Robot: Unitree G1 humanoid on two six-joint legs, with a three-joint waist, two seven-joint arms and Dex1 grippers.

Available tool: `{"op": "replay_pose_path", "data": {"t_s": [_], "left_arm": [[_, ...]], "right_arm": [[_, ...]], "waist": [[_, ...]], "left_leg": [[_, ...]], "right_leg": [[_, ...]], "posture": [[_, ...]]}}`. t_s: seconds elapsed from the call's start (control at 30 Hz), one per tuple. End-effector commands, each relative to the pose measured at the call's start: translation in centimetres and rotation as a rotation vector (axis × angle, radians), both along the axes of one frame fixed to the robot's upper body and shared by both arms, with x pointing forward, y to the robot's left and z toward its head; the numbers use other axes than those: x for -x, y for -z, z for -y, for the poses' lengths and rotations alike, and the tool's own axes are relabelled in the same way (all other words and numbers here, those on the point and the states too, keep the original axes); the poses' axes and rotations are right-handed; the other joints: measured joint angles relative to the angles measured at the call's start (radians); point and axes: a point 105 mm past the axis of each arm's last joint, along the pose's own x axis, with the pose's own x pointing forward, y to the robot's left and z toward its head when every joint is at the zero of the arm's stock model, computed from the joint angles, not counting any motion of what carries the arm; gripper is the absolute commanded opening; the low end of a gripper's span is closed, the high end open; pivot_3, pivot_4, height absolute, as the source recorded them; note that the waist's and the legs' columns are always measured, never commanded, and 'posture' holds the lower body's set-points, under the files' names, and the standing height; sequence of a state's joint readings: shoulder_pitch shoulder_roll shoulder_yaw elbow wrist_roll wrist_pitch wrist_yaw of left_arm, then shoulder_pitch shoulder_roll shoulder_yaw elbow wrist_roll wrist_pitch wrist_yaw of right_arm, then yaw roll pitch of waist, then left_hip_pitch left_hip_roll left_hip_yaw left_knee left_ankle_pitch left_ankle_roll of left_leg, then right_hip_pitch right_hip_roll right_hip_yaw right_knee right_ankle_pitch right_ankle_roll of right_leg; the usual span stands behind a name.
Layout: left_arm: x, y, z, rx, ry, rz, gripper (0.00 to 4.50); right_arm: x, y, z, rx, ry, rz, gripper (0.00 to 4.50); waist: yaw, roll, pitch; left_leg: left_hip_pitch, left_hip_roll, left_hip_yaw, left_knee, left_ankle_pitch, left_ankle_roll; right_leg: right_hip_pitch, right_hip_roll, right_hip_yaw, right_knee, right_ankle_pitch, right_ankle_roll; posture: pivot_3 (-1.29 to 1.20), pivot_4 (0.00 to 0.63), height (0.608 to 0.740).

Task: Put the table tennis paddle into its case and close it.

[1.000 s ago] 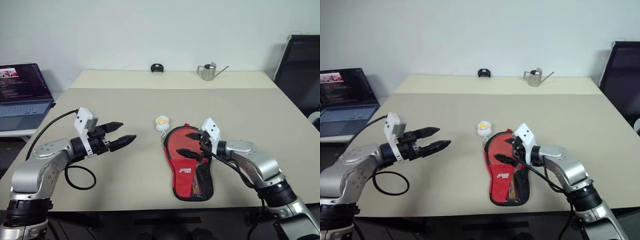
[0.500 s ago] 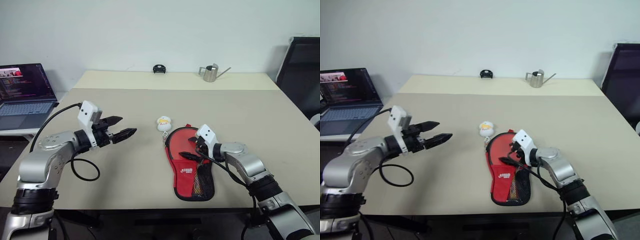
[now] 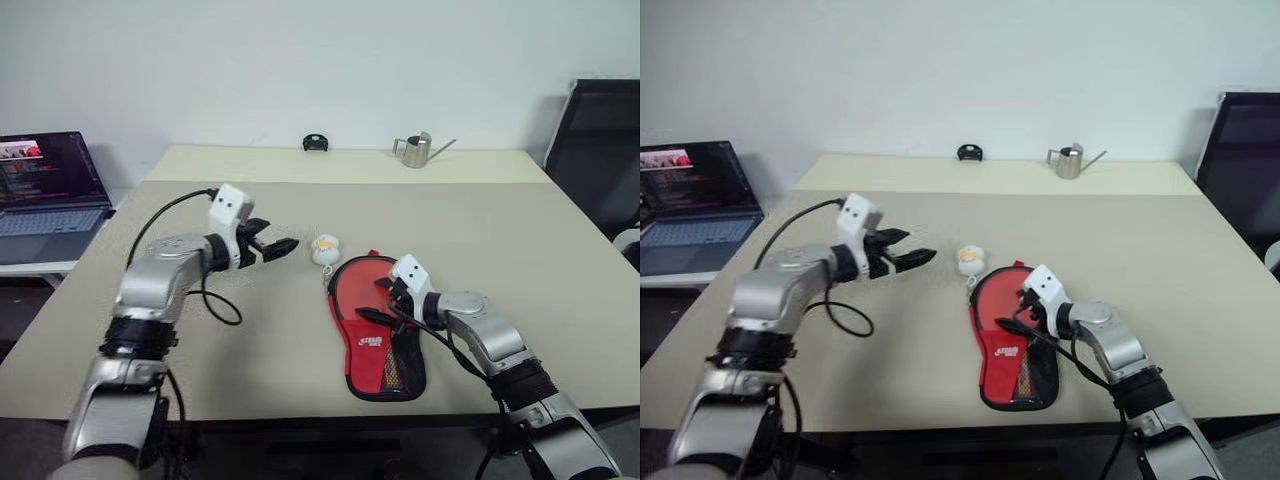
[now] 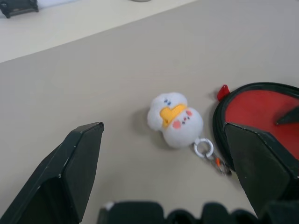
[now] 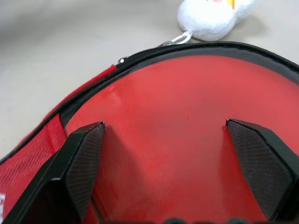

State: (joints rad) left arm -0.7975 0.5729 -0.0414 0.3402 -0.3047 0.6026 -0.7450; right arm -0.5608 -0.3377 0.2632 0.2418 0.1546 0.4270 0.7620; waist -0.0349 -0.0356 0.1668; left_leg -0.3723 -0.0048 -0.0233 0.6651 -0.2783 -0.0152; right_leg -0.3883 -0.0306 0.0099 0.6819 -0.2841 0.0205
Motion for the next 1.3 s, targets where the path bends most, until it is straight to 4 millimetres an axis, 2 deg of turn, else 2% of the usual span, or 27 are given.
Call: {"op": "replay_pose_path", "data": {"t_s": [0.03, 0.57, 0.6, 0.63, 0.7, 0.9, 1.17, 1.3], "left_arm": [[-0.4, -1.0, -0.4, -0.016, -0.011, 0.037, 4.50], [-0.5, -1.0, -0.4, -0.017, -0.008, 0.038, 4.50], [-2.8, 0.4, 1.5, 0.013, -0.051, 0.019, 4.50], [-4.1, 1.4, 3.5, 0.024, -0.071, 0.002, 4.50], [-5.2, 2.3, 5.8, 0.024, -0.079, -0.012, 4.50], [-5.7, 2.4, 5.5, 0.022, -0.083, 0.009, 4.50], [-6.1, 2.5, 5.1, 0.008, -0.123, 0.030, 4.50], [-5.9, 2.7, 5.7, 0.009, -0.098, 0.021, 4.50]], "right_arm": [[0.7, 3.0, 0.6, 0.053, 0.021, -0.109, 4.48], [0.7, 3.0, 0.6, 0.053, 0.022, -0.109, 4.48], [0.9, 3.1, -0.3, 0.033, 0.021, -0.112, 4.48], [1.1, 3.2, -1.0, 0.015, 0.022, -0.114, 4.48], [1.3, 3.2, -1.6, -0.006, 0.027, -0.119, 4.48], [1.3, 3.2, -1.7, -0.008, 0.028, -0.120, 4.48], [1.3, 3.0, -1.5, -0.011, 0.035, -0.118, 4.48], [1.1, 2.7, -1.3, -0.015, 0.045, -0.099, 4.48]], "waist": [[-0.003, 0.000, 0.000], [0.001, 0.000, 0.000], [0.003, 0.000, 0.000], [0.015, -0.002, -0.002], [0.030, -0.006, -0.004], [-0.001, -0.005, -0.004], [0.005, -0.005, -0.004], [0.005, -0.005, -0.004]], "left_leg": [[0.000, 0.000, 0.000, 0.000, 0.000, 0.000], [0.001, 0.001, 0.000, -0.001, 0.000, 0.000], [0.001, 0.001, 0.000, -0.001, 0.000, 0.000], [0.001, 0.001, 0.000, -0.001, 0.000, 0.000], [0.002, 0.000, -0.004, 0.000, 0.000, 0.000], [-0.001, -0.002, 0.001, -0.001, 0.000, 0.000], [-0.002, -0.002, -0.001, -0.001, 0.000, 0.000], [-0.002, -0.002, -0.002, -0.001, 0.000, 0.000]], "right_leg": [[0.000, 0.000, 0.000, 0.000, 0.000, 0.000], [0.000, 0.001, 0.001, 0.000, 0.000, 0.000], [0.000, 0.001, 0.001, 0.000, 0.000, 0.000], [0.001, 0.001, 0.000, 0.000, 0.000, 0.000], [0.004, 0.000, -0.005, -0.001, 0.000, 0.000], [-0.001, -0.001, 0.001, -0.001, 0.000, 0.001], [-0.001, -0.003, -0.002, -0.001, 0.000, 0.001], [-0.001, -0.003, -0.003, -0.001, 0.000, 0.001]], "posture": [[0.00, 0.150, 0.740], [0.00, 0.150, 0.740], [0.00, 0.150, 0.740], [0.00, 0.150, 0.740], [0.00, 0.150, 0.740], [0.00, 0.150, 0.740], [0.00, 0.150, 0.740], [0.00, 0.150, 0.740]]}}
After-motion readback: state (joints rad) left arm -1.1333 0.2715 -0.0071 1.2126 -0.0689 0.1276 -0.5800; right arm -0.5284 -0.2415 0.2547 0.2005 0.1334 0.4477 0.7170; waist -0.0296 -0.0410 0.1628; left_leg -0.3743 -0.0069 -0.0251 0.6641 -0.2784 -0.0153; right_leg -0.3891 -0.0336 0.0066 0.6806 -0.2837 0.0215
